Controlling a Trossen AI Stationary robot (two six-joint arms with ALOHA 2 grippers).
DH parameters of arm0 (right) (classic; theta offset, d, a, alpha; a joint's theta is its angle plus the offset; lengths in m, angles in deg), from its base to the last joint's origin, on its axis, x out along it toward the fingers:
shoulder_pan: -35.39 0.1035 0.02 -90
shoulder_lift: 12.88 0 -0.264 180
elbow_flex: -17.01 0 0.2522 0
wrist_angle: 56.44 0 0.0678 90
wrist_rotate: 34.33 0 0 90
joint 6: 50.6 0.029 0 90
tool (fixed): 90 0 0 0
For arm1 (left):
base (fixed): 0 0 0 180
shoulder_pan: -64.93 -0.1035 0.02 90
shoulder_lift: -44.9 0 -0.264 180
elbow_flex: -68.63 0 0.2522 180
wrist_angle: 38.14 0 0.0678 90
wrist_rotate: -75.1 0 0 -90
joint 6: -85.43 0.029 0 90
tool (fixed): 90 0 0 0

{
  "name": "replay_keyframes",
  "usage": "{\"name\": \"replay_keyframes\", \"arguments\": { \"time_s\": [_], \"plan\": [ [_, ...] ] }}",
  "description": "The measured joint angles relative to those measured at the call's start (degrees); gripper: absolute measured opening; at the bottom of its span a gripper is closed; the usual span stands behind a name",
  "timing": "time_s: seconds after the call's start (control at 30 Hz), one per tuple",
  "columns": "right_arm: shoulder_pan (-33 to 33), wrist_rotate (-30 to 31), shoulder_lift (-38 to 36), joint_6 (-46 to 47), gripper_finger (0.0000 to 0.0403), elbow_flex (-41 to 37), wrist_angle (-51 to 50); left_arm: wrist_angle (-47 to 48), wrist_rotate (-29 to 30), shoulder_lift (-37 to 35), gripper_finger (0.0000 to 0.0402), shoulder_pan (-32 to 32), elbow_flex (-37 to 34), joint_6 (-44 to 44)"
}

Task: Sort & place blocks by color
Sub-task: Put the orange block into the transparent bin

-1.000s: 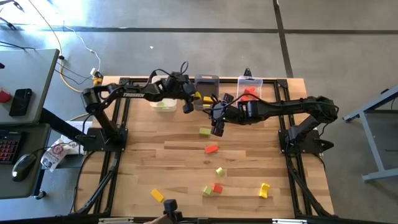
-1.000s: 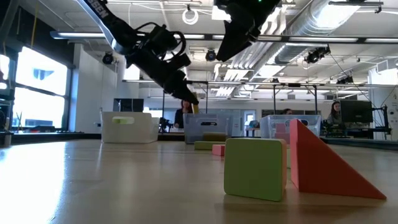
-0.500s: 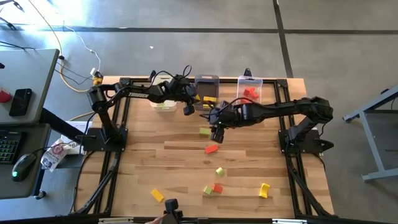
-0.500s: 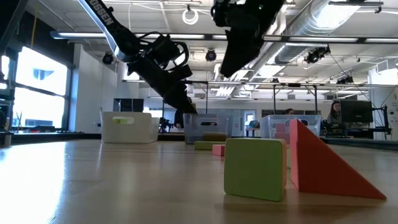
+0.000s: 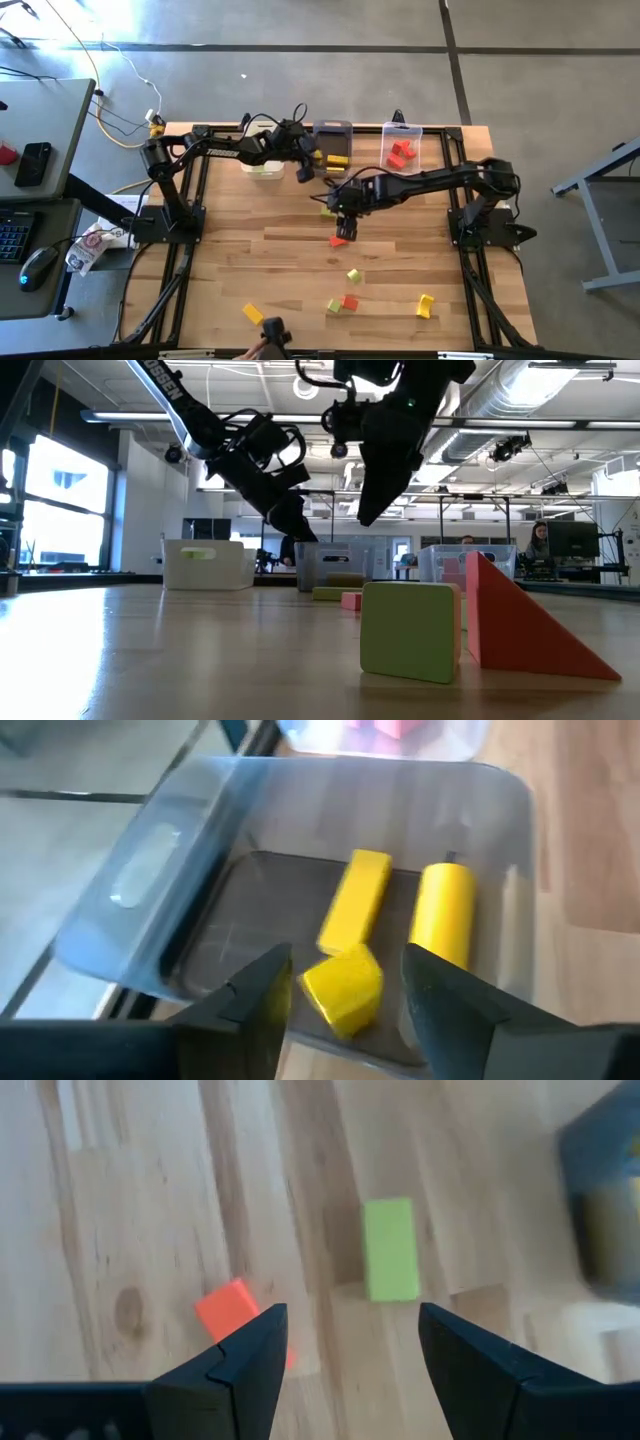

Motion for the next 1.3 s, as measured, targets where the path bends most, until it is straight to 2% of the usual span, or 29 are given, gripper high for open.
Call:
{"name": "replay_keyframes", "arguments": {
  "time_s": [0.17, 0.43, 0.53, 0.9, 1.13, 1.3],
  "plan": [
    [0.00, -3.02, 1.27, -1.87, 0.0213, 0.00, -0.28, 4.95, 3.14, -0.26, 0.0192, -0.02, 3.29, -3.71],
    [0.11, -5.20, 1.25, -7.37, 0.0213, -0.17, 0.21, 20.74, 2.98, -0.26, 0.0191, 0.99, 10.83, -2.24],
    [0.42, -5.28, 1.23, -9.07, 0.0213, -1.34, 1.00, 23.55, 2.93, -0.42, 0.0189, 1.64, 12.13, -1.02],
    [2.79, -7.29, 1.21, -12.02, 0.0213, -3.50, 2.98, 32.26, 2.49, -5.89, 0.0188, 2.75, 12.15, -0.77],
    [4.61, -7.38, 1.21, -13.22, 0.0213, -3.50, 3.88, 40.48, 2.49, -12.24, 0.0188, 3.51, 11.65, -1.52],
    [5.47, -6.68, 1.21, -14.19, 0.0213, -3.50, 4.39, 43.71, 2.49, -18.63, 0.0188, 4.64, 8.05, -3.56]
  ]
}}
